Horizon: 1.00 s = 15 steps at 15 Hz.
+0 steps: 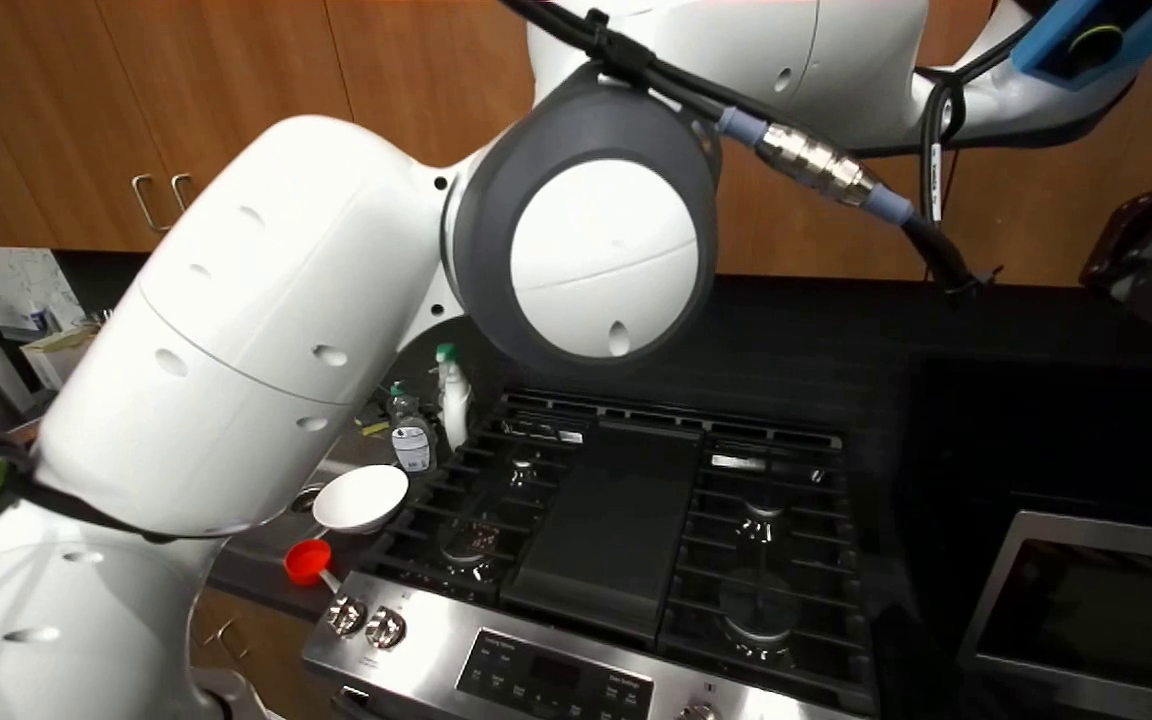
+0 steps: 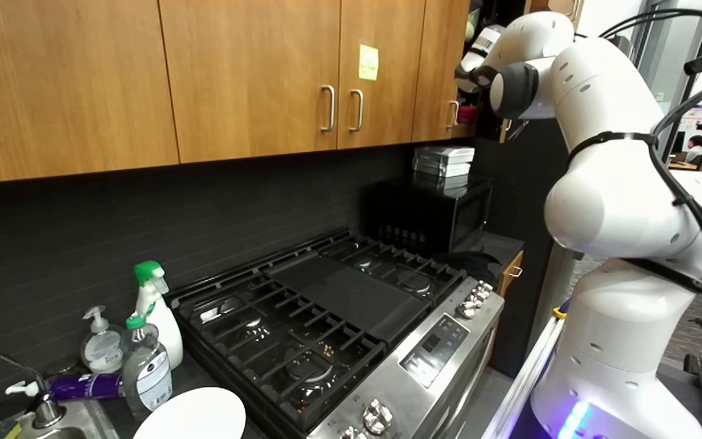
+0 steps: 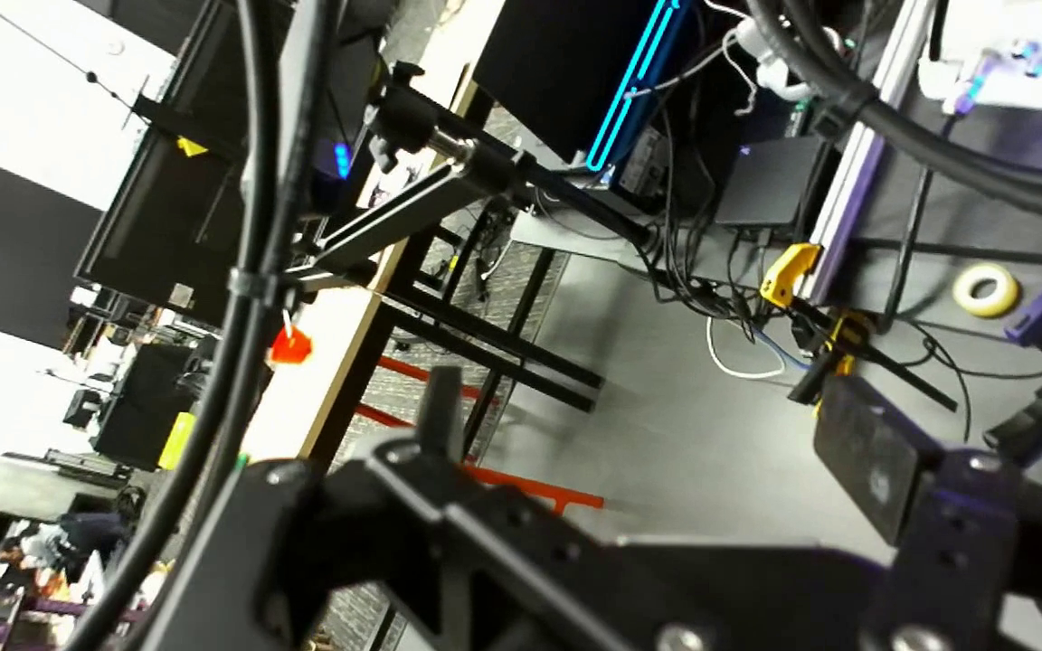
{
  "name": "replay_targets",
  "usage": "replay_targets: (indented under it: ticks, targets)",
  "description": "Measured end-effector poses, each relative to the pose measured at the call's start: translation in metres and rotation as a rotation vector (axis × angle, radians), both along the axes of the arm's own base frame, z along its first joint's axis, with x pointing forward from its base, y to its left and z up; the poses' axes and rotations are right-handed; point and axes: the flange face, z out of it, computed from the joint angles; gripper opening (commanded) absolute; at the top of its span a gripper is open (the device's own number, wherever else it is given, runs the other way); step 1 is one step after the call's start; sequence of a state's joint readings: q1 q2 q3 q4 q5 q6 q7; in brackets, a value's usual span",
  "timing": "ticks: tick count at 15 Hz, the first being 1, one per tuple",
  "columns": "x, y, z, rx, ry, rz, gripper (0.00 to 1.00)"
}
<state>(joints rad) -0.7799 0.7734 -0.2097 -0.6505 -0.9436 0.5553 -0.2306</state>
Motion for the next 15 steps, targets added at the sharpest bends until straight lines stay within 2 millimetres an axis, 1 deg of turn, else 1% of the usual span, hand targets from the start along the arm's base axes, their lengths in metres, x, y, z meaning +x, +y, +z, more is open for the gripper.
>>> replay_targets:
  ticks: [1, 3, 5, 7, 9, 11, 13, 15]
  targets:
    - [0.004, 0.001, -0.010, 0.043, 0.015, 0.014, 1.00]
    - [0.016, 0.003, -0.041, 0.128, 0.054, 0.040, 1.00]
    - [0.027, 0.007, -0.085, 0.229, 0.106, 0.067, 1.00]
    - [0.031, 0.012, -0.132, 0.332, 0.172, 0.080, 1.00]
    - [0.027, 0.017, -0.174, 0.421, 0.244, 0.069, 1.00]
    - [0.018, 0.021, -0.208, 0.487, 0.311, 0.039, 1.00]
    - [0.009, 0.022, -0.232, 0.508, 0.314, -0.007, 1.00]
    - [0.003, 0.022, -0.248, 0.480, 0.238, -0.055, 1.00]
